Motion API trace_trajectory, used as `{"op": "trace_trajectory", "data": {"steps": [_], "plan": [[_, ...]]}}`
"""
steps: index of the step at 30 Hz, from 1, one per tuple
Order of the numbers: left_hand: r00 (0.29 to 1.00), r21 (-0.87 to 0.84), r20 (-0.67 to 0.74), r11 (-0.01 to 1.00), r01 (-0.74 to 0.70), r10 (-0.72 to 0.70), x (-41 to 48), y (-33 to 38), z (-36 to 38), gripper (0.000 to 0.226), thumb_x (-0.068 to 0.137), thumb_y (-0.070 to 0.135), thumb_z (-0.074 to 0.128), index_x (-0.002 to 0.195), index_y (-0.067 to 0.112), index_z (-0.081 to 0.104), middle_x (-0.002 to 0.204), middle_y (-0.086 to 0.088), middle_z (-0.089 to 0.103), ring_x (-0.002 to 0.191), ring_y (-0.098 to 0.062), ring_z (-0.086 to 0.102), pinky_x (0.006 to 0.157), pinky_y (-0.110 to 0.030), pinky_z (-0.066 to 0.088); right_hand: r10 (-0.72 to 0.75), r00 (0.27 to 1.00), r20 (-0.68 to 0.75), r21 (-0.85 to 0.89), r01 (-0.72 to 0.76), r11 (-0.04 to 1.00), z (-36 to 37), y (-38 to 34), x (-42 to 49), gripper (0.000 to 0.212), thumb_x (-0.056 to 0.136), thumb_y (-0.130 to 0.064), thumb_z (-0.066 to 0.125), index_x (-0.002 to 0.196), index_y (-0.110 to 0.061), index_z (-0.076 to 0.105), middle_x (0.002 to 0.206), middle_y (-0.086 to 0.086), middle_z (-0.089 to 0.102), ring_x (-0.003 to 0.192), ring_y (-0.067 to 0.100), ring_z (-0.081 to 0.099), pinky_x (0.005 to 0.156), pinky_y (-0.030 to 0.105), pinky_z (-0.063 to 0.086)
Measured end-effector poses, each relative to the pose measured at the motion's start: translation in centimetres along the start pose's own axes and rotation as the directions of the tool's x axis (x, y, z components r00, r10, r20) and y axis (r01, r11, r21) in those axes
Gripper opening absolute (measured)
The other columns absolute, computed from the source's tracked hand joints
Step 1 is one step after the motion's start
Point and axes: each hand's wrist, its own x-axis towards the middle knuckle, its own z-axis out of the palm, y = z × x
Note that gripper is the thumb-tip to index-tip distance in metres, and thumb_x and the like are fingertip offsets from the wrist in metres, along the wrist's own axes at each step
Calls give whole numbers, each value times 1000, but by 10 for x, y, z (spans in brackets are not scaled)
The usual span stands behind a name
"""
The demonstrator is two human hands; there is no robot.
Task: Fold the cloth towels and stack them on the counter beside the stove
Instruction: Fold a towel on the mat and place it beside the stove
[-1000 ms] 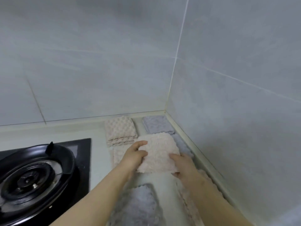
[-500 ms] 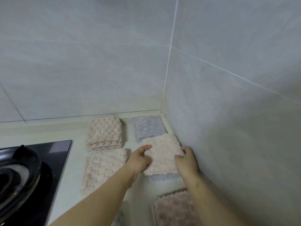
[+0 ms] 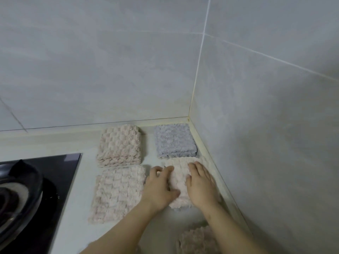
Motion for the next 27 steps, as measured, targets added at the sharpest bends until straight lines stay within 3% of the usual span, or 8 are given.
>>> {"op": "trace_trajectory", "data": {"steps": [2, 5, 9, 14, 18, 21, 24, 27], "plan": [[997, 272, 0, 959, -76, 79, 0, 0, 1, 73, 82, 46, 55, 145, 35, 20, 155, 3, 1, 139, -27, 15, 113, -40, 23, 28, 1000, 10, -2, -28, 1000, 7, 1, 2, 51, 100, -34, 20, 150, -24, 15, 159, -5, 10, 145, 12, 9, 118, 30, 9], [990, 397, 50, 907, -138, 129, 3, -2, 6, 70, 86, 49, 45, 147, 33, 15, 157, 6, -17, 145, -21, -12, 116, -44, 9, 42, 999, 28, 45, -43, 998, 10, 4, 6, 51, 101, -33, 24, 150, -24, 15, 159, -5, 9, 146, 12, 8, 118, 31, 9], [988, 473, 124, 869, -144, 97, 12, -5, 5, 70, 88, 53, 40, 148, 30, 13, 158, 3, -15, 144, -21, -19, 116, -45, -2, 38, 998, 51, 69, -41, 997, 11, 6, 6, 51, 101, -32, 25, 150, -25, 16, 159, -6, 8, 146, 12, 8, 118, 31, 8], [991, 474, 130, 878, -70, 9, 15, -3, 0, 71, 84, 60, 43, 146, 39, 16, 156, -7, -21, 142, -30, -24, 116, -48, -5, 28, 996, 79, 111, -37, 993, 4, 3, 3, 51, 101, -30, 27, 150, -23, 16, 159, -5, 8, 146, 10, 6, 119, 31, 6], [997, 297, 67, 954, -44, 25, 2, -3, -5, 71, 84, 53, 52, 145, 38, 19, 158, -8, -7, 144, -30, -14, 118, -45, 2, 50, 998, 35, 133, -54, 990, -6, -2, -7, 51, 96, -28, 38, 146, -22, 28, 155, -3, 23, 143, 16, 17, 118, 33, 16], [995, 179, -48, 981, -74, 84, -11, -4, -18, 59, 87, 45, 52, 141, 31, 32, 152, 0, 25, 144, -26, 9, 118, -38, 12, 130, 991, -42, 170, -121, 978, -19, -27, -19, 47, 93, -26, 42, 140, -24, 39, 147, -3, 38, 138, 18, 26, 114, 35, 21], [981, 84, -185, 996, -43, 58, -33, -13, -45, 43, 90, 26, 50, 133, 23, 45, 137, 2, 49, 133, -21, 34, 109, -31, 28, 28, 999, -23, 268, -21, 963, -24, -71, -29, 39, 91, -23, 46, 130, -23, 50, 136, 1, 50, 129, 22, 39, 107, 34, 30], [954, -72, -292, 996, 50, -69, -73, -37, -83, 34, 93, 20, 48, 126, 21, 53, 128, 2, 56, 119, -17, 51, 93, -22, 38, -106, 994, 10, 366, 95, 926, -20, -126, -43, 33, 89, -21, 49, 122, -21, 56, 129, 1, 57, 120, 24, 49, 100, 32, 38]]}}
